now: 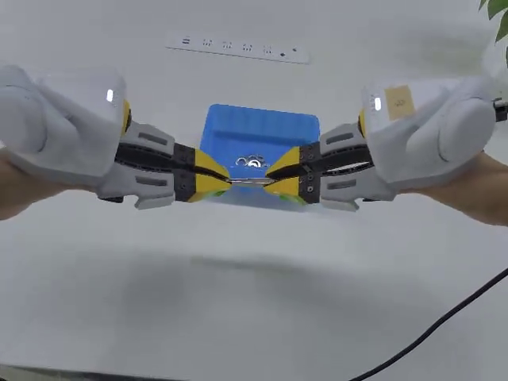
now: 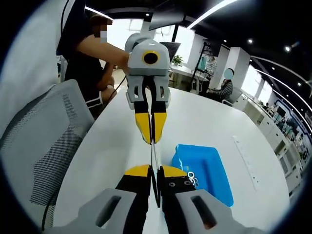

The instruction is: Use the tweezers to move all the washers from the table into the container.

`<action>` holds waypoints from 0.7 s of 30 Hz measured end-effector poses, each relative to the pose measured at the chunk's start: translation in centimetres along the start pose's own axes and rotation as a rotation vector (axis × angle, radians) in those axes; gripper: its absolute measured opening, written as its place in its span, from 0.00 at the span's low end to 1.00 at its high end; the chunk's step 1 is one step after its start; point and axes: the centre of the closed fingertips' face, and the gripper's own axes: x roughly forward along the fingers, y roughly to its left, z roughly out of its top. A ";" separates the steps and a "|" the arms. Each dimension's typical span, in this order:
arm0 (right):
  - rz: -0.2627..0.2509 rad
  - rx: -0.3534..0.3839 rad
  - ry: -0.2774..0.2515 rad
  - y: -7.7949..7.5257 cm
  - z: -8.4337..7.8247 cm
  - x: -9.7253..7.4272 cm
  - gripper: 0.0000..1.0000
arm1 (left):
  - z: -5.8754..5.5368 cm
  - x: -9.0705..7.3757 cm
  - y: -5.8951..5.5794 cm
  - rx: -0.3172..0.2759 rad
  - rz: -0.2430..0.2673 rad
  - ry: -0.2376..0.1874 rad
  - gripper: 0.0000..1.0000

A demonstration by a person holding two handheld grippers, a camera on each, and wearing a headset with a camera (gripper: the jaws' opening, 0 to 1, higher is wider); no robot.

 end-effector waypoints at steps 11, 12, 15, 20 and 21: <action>-0.001 0.090 0.084 0.6 -4.8 2.7 0.08 | -4.7 3.2 -0.4 -0.057 -0.047 0.081 0.05; -0.004 0.104 0.093 0.5 -5.3 3.0 0.08 | -5.2 3.4 -0.3 -0.060 -0.050 0.094 0.05; -0.005 0.125 0.106 0.5 -6.0 3.5 0.08 | -6.1 3.9 -0.1 -0.074 -0.062 0.119 0.06; -0.011 0.169 0.119 0.3 -6.9 4.1 0.08 | -7.4 4.4 0.2 -0.075 -0.072 0.153 0.06; -0.011 0.176 0.122 0.3 -7.0 4.2 0.09 | -7.6 4.5 0.1 -0.072 -0.074 0.158 0.06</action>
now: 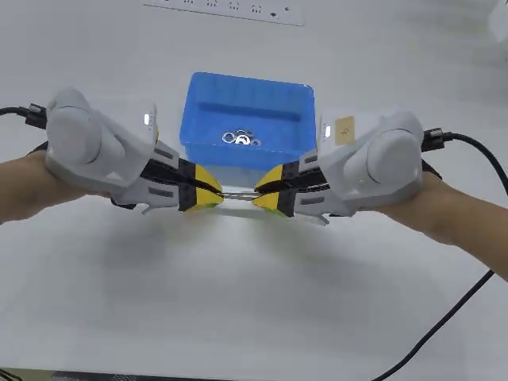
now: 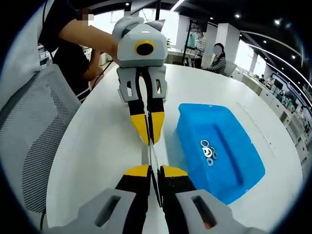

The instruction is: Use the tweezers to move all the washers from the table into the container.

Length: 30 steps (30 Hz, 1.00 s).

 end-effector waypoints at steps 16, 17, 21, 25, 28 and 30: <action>0.030 0.005 0.070 0.6 -1.5 0.9 0.11 | -0.7 0.8 -0.1 -0.031 0.002 0.042 0.08; 0.030 0.004 0.064 0.6 -1.4 0.9 0.11 | -0.6 0.8 -0.1 -0.032 0.004 0.043 0.08; 0.029 0.007 0.066 0.6 -1.4 0.8 0.11 | -0.6 0.8 -0.1 -0.030 0.002 0.049 0.09; 0.026 0.012 0.078 0.6 -1.5 0.7 0.14 | -0.7 0.7 0.0 -0.027 0.009 0.059 0.11; 0.018 0.028 0.073 0.6 -1.2 0.4 0.18 | -0.9 0.2 0.0 -0.043 0.025 0.060 0.12; 0.007 0.034 0.064 0.6 -1.0 0.1 0.19 | -0.6 -0.3 0.0 -0.077 0.050 0.032 0.13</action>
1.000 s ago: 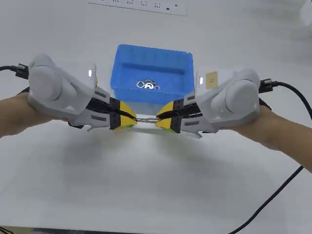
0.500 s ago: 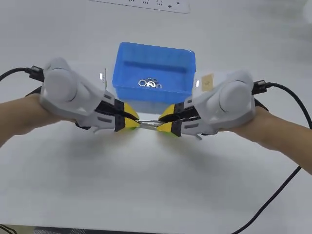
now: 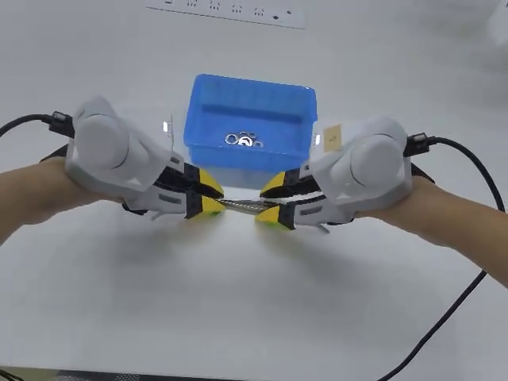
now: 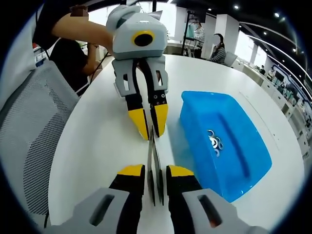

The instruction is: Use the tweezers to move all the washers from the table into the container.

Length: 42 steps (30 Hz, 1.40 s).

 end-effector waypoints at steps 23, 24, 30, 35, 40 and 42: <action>-0.270 0.201 -0.258 0.8 0.9 -10.9 0.31 | 3.5 -9.0 -3.0 -0.101 0.302 -0.207 0.70; -0.271 0.199 -0.280 0.9 1.3 -11.3 0.32 | 4.0 -9.3 -3.1 -0.078 0.307 -0.204 0.70; -0.269 0.175 -0.308 1.6 2.5 -12.3 0.45 | 5.7 -10.9 -3.2 -0.051 0.316 -0.212 0.77; -0.278 0.151 -0.322 2.3 3.3 -12.8 0.55 | 6.2 -11.6 -3.9 -0.034 0.323 -0.201 0.85; -0.295 0.124 -0.301 3.0 3.2 -12.9 0.68 | 7.0 -12.2 -4.6 -0.094 0.320 -0.215 0.99; -0.298 0.126 -0.298 3.3 3.1 -12.9 0.72 | 7.7 -12.7 -4.7 -0.087 0.327 -0.226 1.00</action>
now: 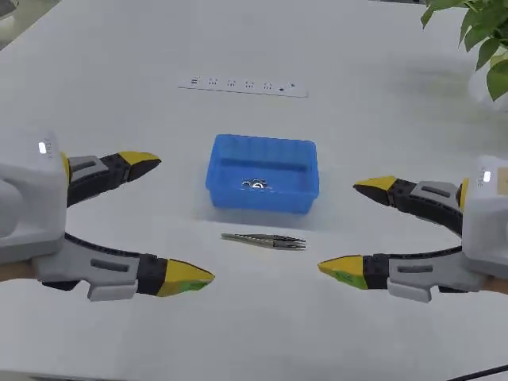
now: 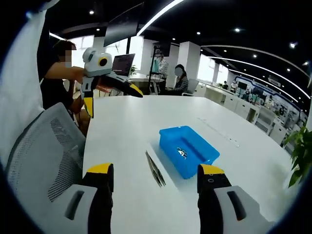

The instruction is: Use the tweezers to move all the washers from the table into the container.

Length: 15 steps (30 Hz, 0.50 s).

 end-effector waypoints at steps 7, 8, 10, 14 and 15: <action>-0.010 -0.005 0.030 0.8 -0.8 -0.2 0.90 | 1.1 -0.2 -0.3 0.020 0.010 -0.004 1.00; -0.010 -0.001 0.029 0.8 -0.8 -0.2 0.93 | 1.3 -0.2 -0.3 0.027 0.012 -0.010 1.00; -0.010 -0.004 0.029 0.9 -0.7 -0.3 0.97 | 1.7 -0.2 -0.7 0.021 0.002 -0.024 1.00; -0.008 -0.008 0.033 1.0 -0.6 -0.3 1.00 | 1.8 -0.2 -1.1 0.026 -0.008 -0.020 1.00; -0.007 -0.010 0.034 1.1 -0.6 -0.3 1.00 | 1.7 -0.3 -1.1 0.026 -0.010 -0.015 1.00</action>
